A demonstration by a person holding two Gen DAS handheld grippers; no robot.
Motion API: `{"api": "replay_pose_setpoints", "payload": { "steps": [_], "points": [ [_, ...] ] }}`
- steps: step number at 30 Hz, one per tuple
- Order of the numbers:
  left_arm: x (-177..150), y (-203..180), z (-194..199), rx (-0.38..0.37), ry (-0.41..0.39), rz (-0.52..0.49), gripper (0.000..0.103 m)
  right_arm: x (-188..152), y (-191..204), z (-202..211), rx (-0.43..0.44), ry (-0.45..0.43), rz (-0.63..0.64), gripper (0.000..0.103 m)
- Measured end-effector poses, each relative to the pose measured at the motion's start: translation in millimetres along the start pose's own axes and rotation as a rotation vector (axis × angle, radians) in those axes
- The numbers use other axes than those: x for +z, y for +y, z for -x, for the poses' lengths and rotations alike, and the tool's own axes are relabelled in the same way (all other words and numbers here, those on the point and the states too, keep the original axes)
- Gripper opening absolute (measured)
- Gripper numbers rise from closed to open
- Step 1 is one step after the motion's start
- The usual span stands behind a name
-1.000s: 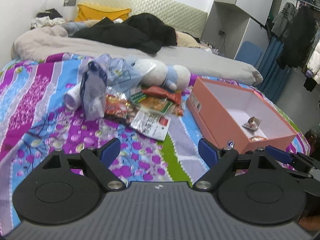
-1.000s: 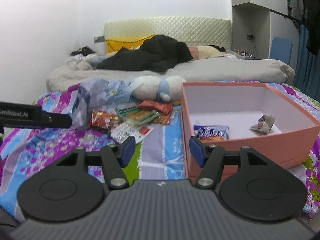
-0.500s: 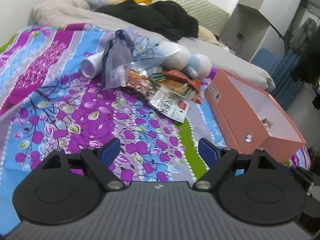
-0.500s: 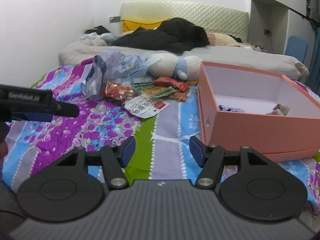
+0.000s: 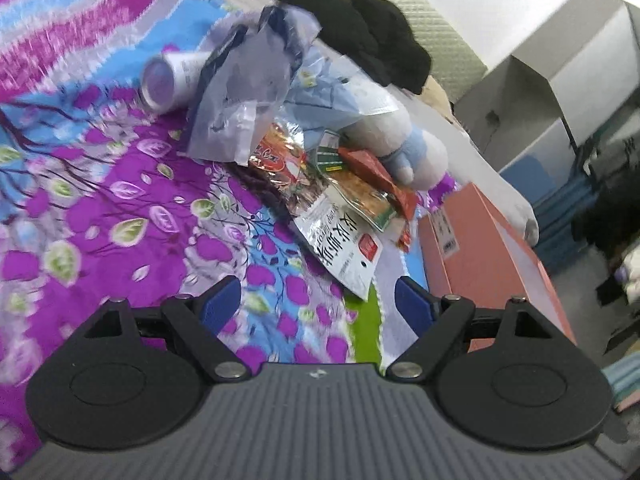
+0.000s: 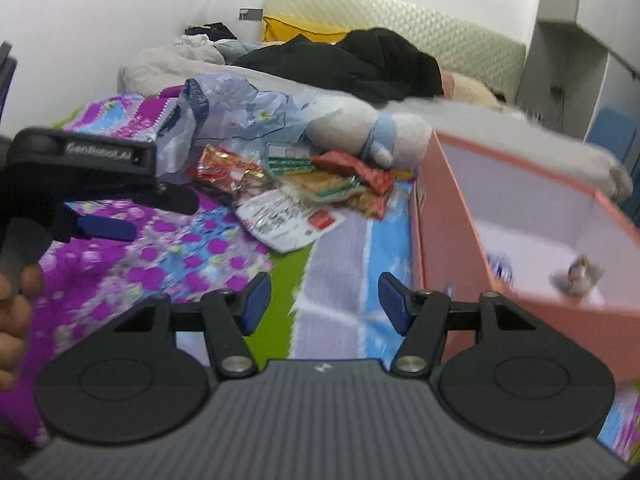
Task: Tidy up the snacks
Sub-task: 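Grasp the shrimp chip bag with the left tool while the right tool grasps the green pickle packet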
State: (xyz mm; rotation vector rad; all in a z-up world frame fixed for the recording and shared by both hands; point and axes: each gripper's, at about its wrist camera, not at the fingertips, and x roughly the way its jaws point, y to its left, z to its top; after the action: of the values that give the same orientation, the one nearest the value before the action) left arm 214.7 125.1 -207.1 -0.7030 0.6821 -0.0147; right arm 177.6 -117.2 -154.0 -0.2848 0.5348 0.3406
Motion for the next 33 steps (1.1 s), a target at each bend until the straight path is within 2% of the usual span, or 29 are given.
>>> {"api": "replay_pose_setpoints", "payload": {
  "steps": [2, 5, 7, 11, 14, 17, 21, 23, 25, 26, 29, 31, 33],
  "points": [
    [6.2, 3.5, -17.0, -0.007, 0.011, 0.019, 0.086, 7.3, 2.8, -16.2, -0.022, 0.010, 0.053, 0.061],
    [15.0, 9.8, -40.7, -0.053, 0.041, 0.044, 0.079, 15.6, 9.6, -39.5, -0.090, 0.022, 0.160, 0.061],
    [21.4, 16.1, -55.6, -0.084, 0.071, 0.070, 0.068, 20.2, 11.3, -55.3, -0.113, 0.030, 0.209, 0.061],
    [28.6, 26.6, -76.6, -0.123, 0.095, 0.123, 0.066, 26.6, 14.4, -84.1, -0.121, 0.038, 0.262, 0.061],
    [35.9, 30.7, -88.9, -0.139, 0.118, 0.165, 0.059, 29.5, 20.2, -105.4, -0.154, 0.034, 0.332, 0.061],
    [44.0, 34.0, -101.2, -0.136, 0.126, 0.198, 0.054, 30.6, 28.3, -123.0, -0.172, 0.018, 0.410, 0.061],
    [47.2, 30.7, -115.6, -0.111, 0.127, 0.180, 0.045, 32.6, 32.9, -148.4, -0.168, 0.023, 0.448, 0.060],
    [47.8, 29.0, -122.0, -0.088, 0.121, 0.177, 0.036, 32.5, 34.4, -160.6, -0.164, 0.028, 0.464, 0.060],
    [47.7, 27.0, -128.2, -0.059, 0.118, 0.162, 0.022, 32.7, 36.1, -170.9, -0.166, 0.035, 0.480, 0.050],
    [47.5, 28.1, -130.6, -0.057, 0.112, 0.171, 0.019, 33.3, 36.8, -174.3, -0.164, 0.033, 0.483, 0.048],
    [47.0, 34.0, -133.3, -0.072, 0.099, 0.201, 0.013, 34.4, 40.3, -179.7, -0.163, 0.013, 0.499, 0.045],
    [46.2, 32.5, -131.9, -0.071, 0.090, 0.191, 0.013, 35.6, 42.1, -181.4, -0.150, 0.014, 0.508, 0.023],
    [44.2, 30.0, -129.6, -0.073, 0.089, 0.181, 0.012, 37.5, 43.3, -177.7, -0.155, -0.004, 0.509, 0.020]
  ]
}}
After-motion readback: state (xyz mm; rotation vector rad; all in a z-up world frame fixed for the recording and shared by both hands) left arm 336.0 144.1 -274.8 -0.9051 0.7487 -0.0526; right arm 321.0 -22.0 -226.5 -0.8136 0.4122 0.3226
